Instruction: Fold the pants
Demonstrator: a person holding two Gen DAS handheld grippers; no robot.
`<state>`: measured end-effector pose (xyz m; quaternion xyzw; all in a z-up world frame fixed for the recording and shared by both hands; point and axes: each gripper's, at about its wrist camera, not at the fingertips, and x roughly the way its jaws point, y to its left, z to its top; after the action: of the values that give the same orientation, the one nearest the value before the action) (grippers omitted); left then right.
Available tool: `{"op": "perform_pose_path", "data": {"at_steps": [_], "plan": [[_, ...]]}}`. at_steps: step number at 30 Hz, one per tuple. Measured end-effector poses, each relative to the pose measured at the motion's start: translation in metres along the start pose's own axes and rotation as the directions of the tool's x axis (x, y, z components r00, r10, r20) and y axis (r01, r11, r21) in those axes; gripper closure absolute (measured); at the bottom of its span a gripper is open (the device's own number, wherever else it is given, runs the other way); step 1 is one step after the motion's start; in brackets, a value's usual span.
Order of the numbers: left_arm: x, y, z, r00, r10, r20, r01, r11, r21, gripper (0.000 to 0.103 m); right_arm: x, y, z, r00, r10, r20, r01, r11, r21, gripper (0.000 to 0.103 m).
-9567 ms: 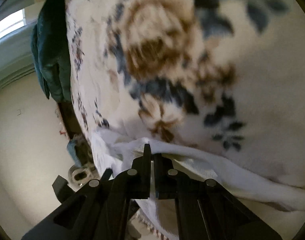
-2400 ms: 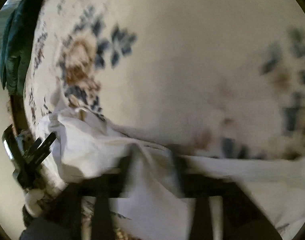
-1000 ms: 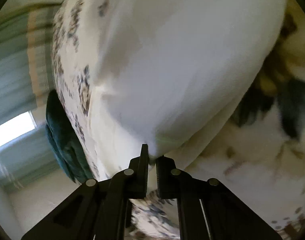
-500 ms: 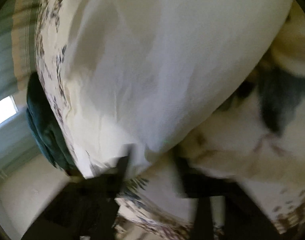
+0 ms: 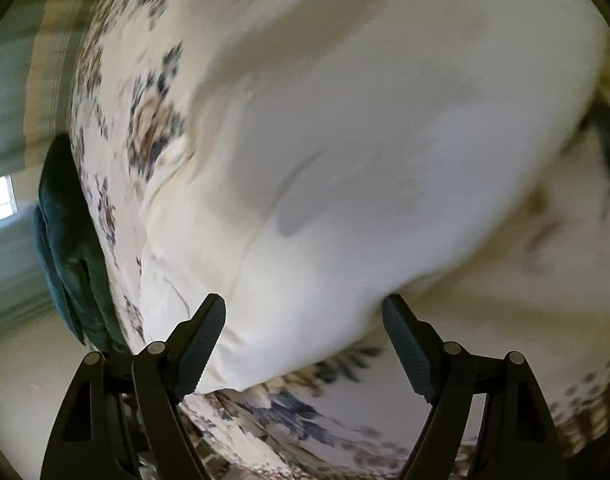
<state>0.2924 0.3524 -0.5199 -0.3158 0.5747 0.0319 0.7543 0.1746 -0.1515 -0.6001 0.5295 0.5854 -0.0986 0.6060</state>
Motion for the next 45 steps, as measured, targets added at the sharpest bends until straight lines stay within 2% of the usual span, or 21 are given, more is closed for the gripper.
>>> {"op": "perform_pose_path", "data": {"at_steps": [3,7,8,9,11,13,14,15,18,21,23,26,28,31,33,35,37,39,41,42,45], "plan": [[0.031,-0.011,0.021,0.993,0.034,-0.117,-0.019,0.992,0.129,0.044,0.017,0.021,-0.011,1.000,0.004,-0.027,-0.005,1.000,-0.017,0.020],[0.079,-0.023,0.028,0.952,0.046,-0.302,0.027,0.972,0.234,0.044,0.034,0.036,-0.023,0.998,-0.013,-0.067,0.009,0.999,-0.052,0.020],[0.085,-0.026,0.026,0.946,0.046,-0.321,0.040,0.966,0.254,0.049,0.037,0.040,-0.026,0.997,-0.018,-0.070,0.014,0.998,-0.062,0.020],[0.089,-0.029,0.022,0.950,0.058,-0.308,0.031,0.961,0.276,0.071,0.040,0.045,-0.028,0.997,-0.023,-0.074,0.018,0.997,-0.077,0.020],[0.089,-0.036,0.014,0.951,0.102,-0.291,-0.007,0.951,0.311,0.094,0.046,0.052,-0.030,0.996,-0.044,-0.073,0.037,0.995,-0.098,0.020],[0.074,-0.037,0.010,0.964,0.181,-0.193,-0.104,0.930,0.353,0.096,0.050,0.056,-0.028,0.996,-0.051,-0.073,0.043,0.993,-0.109,0.020],[0.064,-0.036,0.010,0.965,0.239,-0.103,-0.179,0.898,0.402,0.095,0.050,0.057,-0.027,0.996,-0.060,-0.068,0.053,0.993,-0.109,0.020],[0.062,-0.033,0.013,0.963,0.262,-0.065,-0.213,0.886,0.411,0.093,0.049,0.057,-0.026,0.996,-0.062,-0.061,0.055,0.993,-0.107,0.020],[0.074,-0.001,0.015,0.955,0.263,-0.137,-0.205,0.919,0.337,0.091,0.044,0.058,-0.019,0.996,-0.075,-0.037,0.071,0.992,-0.105,0.020],[0.079,-0.025,0.003,0.941,0.333,-0.069,-0.268,0.851,0.453,0.091,0.035,0.055,-0.012,0.996,-0.083,-0.031,0.079,0.990,-0.114,0.020],[0.075,-0.035,0.000,0.935,0.350,-0.052,-0.285,0.833,0.474,0.089,0.026,0.051,-0.010,0.997,-0.079,-0.020,0.076,0.992,-0.105,0.020],[0.053,-0.041,0.002,0.941,0.337,-0.044,-0.286,0.856,0.430,0.073,0.003,0.040,-0.008,0.997,-0.071,-0.002,0.071,0.992,-0.107,0.020],[0.026,-0.041,-0.001,0.950,0.313,-0.016,-0.287,0.890,0.355,0.071,-0.015,0.030,-0.002,0.998,-0.059,0.000,0.058,0.993,-0.107,0.020],[-0.018,-0.048,-0.021,0.942,0.327,0.076,-0.334,0.893,0.303,0.061,-0.040,0.021,0.017,0.997,-0.072,0.021,0.074,0.991,-0.114,0.020],[-0.033,-0.064,-0.042,0.937,0.326,0.123,-0.349,0.875,0.336,0.046,-0.056,0.014,0.032,0.996,-0.072,0.053,0.078,0.991,-0.105,0.020],[-0.032,-0.087,-0.064,0.930,0.336,0.146,-0.366,0.851,0.377,0.037,-0.073,-0.004,0.046,0.995,-0.069,0.078,0.073,0.997,-0.041,0.020],[-0.014,-0.116,-0.084,0.927,0.345,0.148,-0.374,0.828,0.418,0.034,-0.087,-0.028,0.055,0.994,-0.053,0.100,0.050,0.998,0.036,0.020],[0.010,-0.138,-0.101,0.939,0.331,0.088,-0.333,0.820,0.466,0.034,-0.103,-0.061,0.065,0.987,-0.074,0.144,0.056,0.991,0.123,0.020],[0.029,-0.160,-0.109,0.943,0.329,0.052,-0.311,0.812,0.494,0.034,-0.118,-0.084,0.077,0.981,-0.098,0.169,0.069,0.983,0.167,0.021],[0.039,-0.174,-0.113,0.950,0.310,0.037,-0.284,0.808,0.516,0.034,-0.125,-0.087,0.086,0.979,-0.099,0.180,0.073,0.986,0.148,0.021],[0.064,-0.213,-0.119,0.940,0.335,0.067,-0.308,0.746,0.591,0.034,-0.135,-0.059,0.126,0.984,-0.117,0.138,0.124,0.991,-0.048,0.021]]}}
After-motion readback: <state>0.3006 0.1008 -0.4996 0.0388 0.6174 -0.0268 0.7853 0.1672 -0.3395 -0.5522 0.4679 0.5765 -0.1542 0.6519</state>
